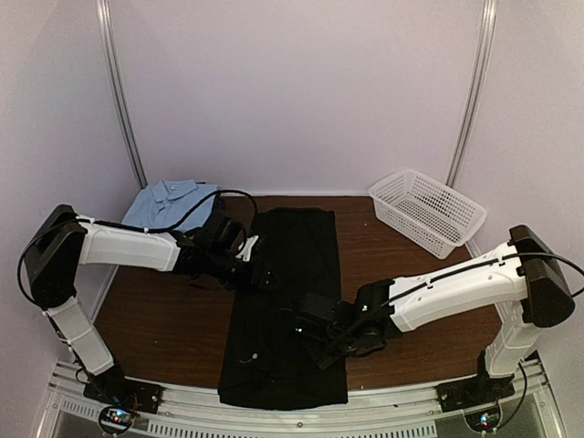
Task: Fold and stack the long sleeve shirts
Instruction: Adjust the sleeve of the rectangle-folded shirt.
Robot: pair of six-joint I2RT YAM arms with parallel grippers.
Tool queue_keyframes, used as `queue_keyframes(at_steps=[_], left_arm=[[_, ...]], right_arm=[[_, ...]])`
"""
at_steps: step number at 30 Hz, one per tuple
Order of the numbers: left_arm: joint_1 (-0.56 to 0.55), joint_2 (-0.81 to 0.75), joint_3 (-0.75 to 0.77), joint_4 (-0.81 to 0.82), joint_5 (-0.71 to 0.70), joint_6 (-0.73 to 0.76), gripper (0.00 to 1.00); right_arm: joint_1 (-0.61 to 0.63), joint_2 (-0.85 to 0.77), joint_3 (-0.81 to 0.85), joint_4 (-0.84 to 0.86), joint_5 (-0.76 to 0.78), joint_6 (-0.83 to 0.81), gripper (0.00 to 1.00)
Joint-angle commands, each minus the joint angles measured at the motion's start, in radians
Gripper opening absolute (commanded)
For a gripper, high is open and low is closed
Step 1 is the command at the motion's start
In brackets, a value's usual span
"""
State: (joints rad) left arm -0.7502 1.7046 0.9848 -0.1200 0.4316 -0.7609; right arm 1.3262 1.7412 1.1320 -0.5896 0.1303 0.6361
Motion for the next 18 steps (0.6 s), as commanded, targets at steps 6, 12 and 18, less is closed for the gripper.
queue_keyframes(at_steps=[6, 12, 18], left_arm=[[0.039, -0.005, -0.018, 0.08, -0.029, -0.026, 0.56], [0.042, 0.023, 0.011, 0.091, -0.062, -0.029, 0.55], [0.054, 0.032, 0.017, 0.098, -0.086, -0.032, 0.53]], right_arm=[[0.034, 0.057, 0.041, 0.019, -0.125, 0.005, 0.0], [0.034, 0.078, 0.06, 0.038, -0.154, 0.011, 0.0], [0.033, 0.095, 0.072, 0.063, -0.169, 0.019, 0.0]])
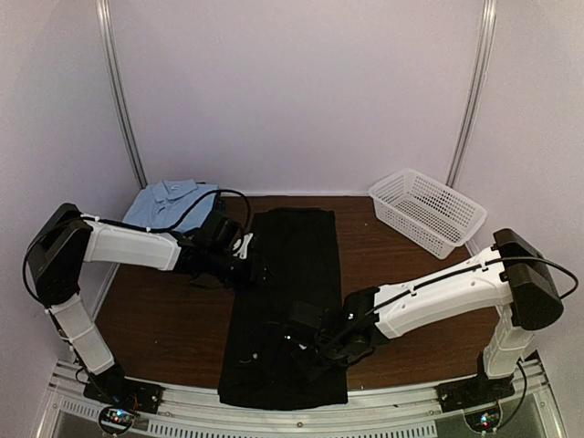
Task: Fold and stack the long sleeve shirts
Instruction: Adjust the sleeve of the rectangle-folded shirt, then smooth out the rectangle-folded shirt at the center of the board.
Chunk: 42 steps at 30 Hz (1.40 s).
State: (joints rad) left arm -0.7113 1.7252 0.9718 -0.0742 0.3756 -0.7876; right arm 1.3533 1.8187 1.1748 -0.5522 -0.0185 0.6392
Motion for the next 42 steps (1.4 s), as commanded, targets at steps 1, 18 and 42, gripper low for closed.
queue_keyframes(at_steps=[1, 18, 42], left_arm=[[0.016, 0.011, 0.03, 0.051, -0.032, -0.006, 0.53], [0.018, -0.009, 0.136, -0.011, -0.105, 0.076, 0.38], [0.1, 0.349, 0.341, -0.002, -0.077, 0.118, 0.16]], right_arm=[[0.006, 0.023, 0.031, 0.028, -0.022, 0.018, 0.0], [-0.142, -0.223, -0.087, 0.138, 0.073, 0.04, 0.56], [-0.556, -0.264, -0.218, 0.687, -0.185, 0.069, 0.54]])
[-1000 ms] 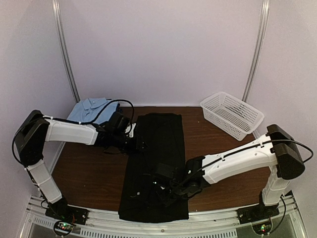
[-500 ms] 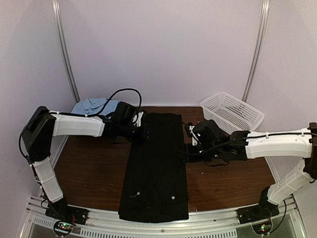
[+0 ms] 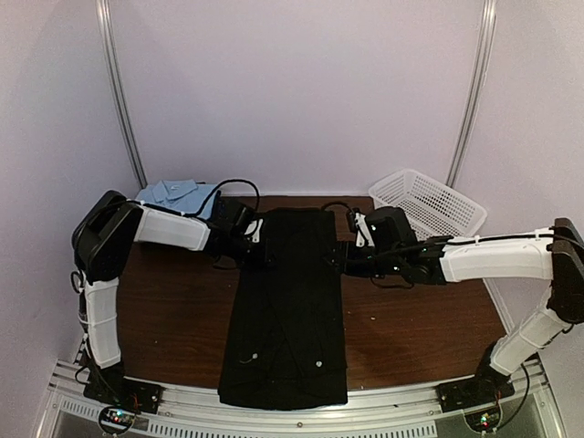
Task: Fold and stack the long sleeve shirts
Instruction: Smooth out the rectangle-folded shirt at the center of the board.
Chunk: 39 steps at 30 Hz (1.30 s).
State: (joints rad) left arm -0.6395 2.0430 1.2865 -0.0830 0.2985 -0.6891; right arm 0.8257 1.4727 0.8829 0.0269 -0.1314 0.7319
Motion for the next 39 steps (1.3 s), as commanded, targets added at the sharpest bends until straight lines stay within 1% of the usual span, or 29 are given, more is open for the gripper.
queue_keyframes(at_steps=[1, 9, 11, 16, 17, 19, 22, 32, 39], left_arm=[[0.029, 0.034, 0.026, 0.006, -0.004, 0.022, 0.16], [0.029, 0.051, 0.011, -0.002, -0.007, 0.033, 0.16], [0.029, 0.049, 0.008, -0.004, -0.01, 0.036, 0.16], [0.029, 0.043, -0.001, -0.006, -0.028, 0.044, 0.15], [0.029, 0.042, -0.004, -0.003, -0.033, 0.042, 0.14], [0.029, 0.036, -0.011, 0.002, -0.04, 0.04, 0.13], [0.029, 0.033, -0.018, 0.007, -0.036, 0.04, 0.12], [0.03, 0.031, -0.036, 0.008, -0.035, 0.053, 0.11], [0.029, 0.019, -0.042, 0.012, -0.035, 0.051, 0.11]], right_arm=[[-0.035, 0.114, 0.101, 0.112, -0.082, -0.033, 0.54], [-0.076, 0.427, 0.341, 0.164, -0.232, -0.035, 0.5], [-0.079, 0.504, 0.42, 0.166, -0.263, -0.034, 0.42], [-0.101, 0.669, 0.549, 0.184, -0.363, 0.01, 0.16], [-0.106, 0.699, 0.569, 0.185, -0.379, 0.022, 0.11], [-0.119, 0.748, 0.615, 0.183, -0.405, 0.034, 0.05], [-0.137, 0.817, 0.688, 0.15, -0.417, 0.036, 0.03], [-0.222, 0.988, 0.901, 0.088, -0.426, 0.079, 0.03], [-0.278, 1.064, 0.997, 0.079, -0.462, 0.099, 0.04]])
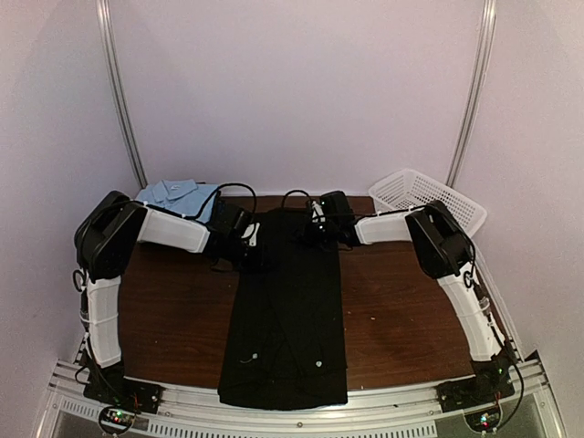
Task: Fold and stack the long sleeve shirts
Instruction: Smooth out the rectangle-folded shirt at the center of the board.
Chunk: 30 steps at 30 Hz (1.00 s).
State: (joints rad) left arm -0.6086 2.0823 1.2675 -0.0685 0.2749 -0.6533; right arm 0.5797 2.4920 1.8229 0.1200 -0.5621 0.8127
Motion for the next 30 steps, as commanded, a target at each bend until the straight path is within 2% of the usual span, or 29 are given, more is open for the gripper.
queue_keyframes(at_steps=[1, 13, 23, 26, 30], left_arm=[[-0.001, -0.021, -0.022, -0.002, -0.012, 0.016, 0.11], [0.0, -0.032, -0.023, -0.009, -0.017, 0.02, 0.11], [0.0, -0.075, 0.003, -0.046, -0.063, 0.051, 0.12], [0.0, -0.1, 0.024, -0.06, -0.076, 0.07, 0.05], [0.004, -0.137, 0.067, -0.092, -0.077, 0.086, 0.05]], right_arm=[[-0.041, 0.059, 0.071, -0.017, -0.044, 0.021, 0.04], [-0.093, 0.181, 0.167, 0.036, -0.164, 0.101, 0.04], [-0.119, 0.153, 0.209, 0.004, -0.159, 0.097, 0.05], [-0.121, 0.14, 0.248, -0.02, -0.181, 0.081, 0.05], [-0.121, 0.075, 0.249, -0.06, -0.168, 0.037, 0.07]])
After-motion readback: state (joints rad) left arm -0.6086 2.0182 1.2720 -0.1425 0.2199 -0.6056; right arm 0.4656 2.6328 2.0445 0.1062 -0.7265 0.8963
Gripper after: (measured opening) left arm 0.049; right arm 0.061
